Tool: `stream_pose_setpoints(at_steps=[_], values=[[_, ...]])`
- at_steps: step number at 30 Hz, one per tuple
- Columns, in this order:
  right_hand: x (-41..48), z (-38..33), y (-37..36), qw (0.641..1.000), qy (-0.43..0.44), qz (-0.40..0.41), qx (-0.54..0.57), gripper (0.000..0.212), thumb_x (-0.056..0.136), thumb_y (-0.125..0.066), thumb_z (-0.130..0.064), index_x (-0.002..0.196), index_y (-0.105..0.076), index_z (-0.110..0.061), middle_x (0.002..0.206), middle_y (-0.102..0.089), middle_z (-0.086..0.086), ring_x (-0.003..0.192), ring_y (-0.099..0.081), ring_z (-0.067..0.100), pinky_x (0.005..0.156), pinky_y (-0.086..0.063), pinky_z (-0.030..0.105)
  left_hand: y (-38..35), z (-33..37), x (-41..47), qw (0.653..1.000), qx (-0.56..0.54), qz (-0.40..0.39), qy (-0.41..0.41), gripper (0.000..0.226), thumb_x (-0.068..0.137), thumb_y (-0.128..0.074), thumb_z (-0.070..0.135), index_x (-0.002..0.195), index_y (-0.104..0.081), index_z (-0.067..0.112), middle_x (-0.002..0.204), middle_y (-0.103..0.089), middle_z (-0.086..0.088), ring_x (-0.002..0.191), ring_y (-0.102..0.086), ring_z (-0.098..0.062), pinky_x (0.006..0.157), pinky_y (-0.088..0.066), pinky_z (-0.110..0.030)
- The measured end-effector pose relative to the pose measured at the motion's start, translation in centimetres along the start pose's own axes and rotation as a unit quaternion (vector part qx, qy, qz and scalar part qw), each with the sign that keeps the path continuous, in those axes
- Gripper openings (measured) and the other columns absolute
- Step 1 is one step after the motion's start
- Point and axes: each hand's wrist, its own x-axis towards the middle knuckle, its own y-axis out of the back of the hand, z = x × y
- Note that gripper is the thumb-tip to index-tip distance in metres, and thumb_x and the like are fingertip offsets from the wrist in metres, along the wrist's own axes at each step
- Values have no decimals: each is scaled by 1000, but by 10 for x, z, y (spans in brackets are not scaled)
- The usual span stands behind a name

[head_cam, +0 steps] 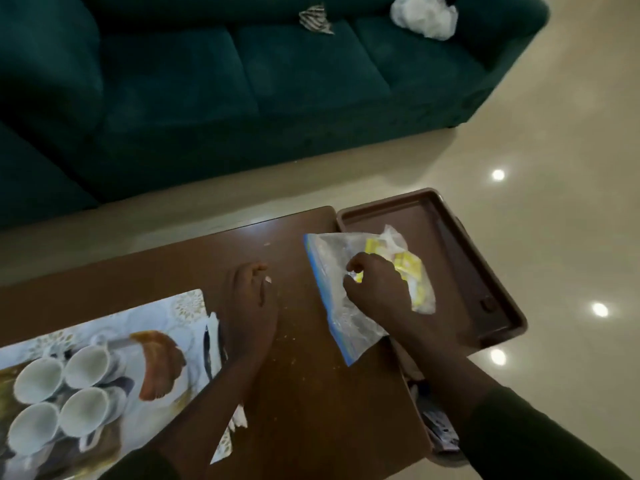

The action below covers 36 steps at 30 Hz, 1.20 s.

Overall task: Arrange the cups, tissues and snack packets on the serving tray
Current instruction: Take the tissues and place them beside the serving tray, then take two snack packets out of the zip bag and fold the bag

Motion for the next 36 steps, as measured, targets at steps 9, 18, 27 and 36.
stream_pose_setpoints(at_steps=[9, 18, 27, 36], values=[[2, 93, 41, 994, -102, 32, 21, 21, 82, -59, -28, 102, -64, -26, 110, -65, -6, 94, -63, 18, 80, -52, 35, -95, 21, -7, 926, -99, -169, 323, 43, 98, -54, 18, 136, -43, 2, 135, -53, -26, 120, -56, -42, 101, -47, -54], [-1, 125, 32, 990, -133, 12, 33, 26, 80, -61, -31, 106, -61, -25, 110, -65, -4, 96, -62, 18, 80, -54, 37, -110, 24, -5, 894, -159, -206, 364, 34, 102, -46, 18, 130, -52, 1, 130, -57, -31, 92, -61, -36, 71, -48, -39], [-4, 72, 43, 974, -21, 30, 224, 14, 82, -66, -15, 95, -68, -18, 81, -67, -10, 70, -62, 2, 68, -47, 9, -110, 61, -9, 874, -271, -208, 345, 31, 98, -55, 15, 123, -59, -2, 96, -69, -12, 77, -66, -23, 58, -57, -25], [-25, 13, 88, 960, 21, 39, 276, 18, 88, -55, -7, 97, -70, -12, 95, -73, 0, 90, -68, 13, 80, -58, 35, -107, 112, -12, 843, -374, -311, 229, 31, 92, -47, -7, 96, -71, 13, 80, -79, 1, 75, -76, -12, 59, -57, -19]])
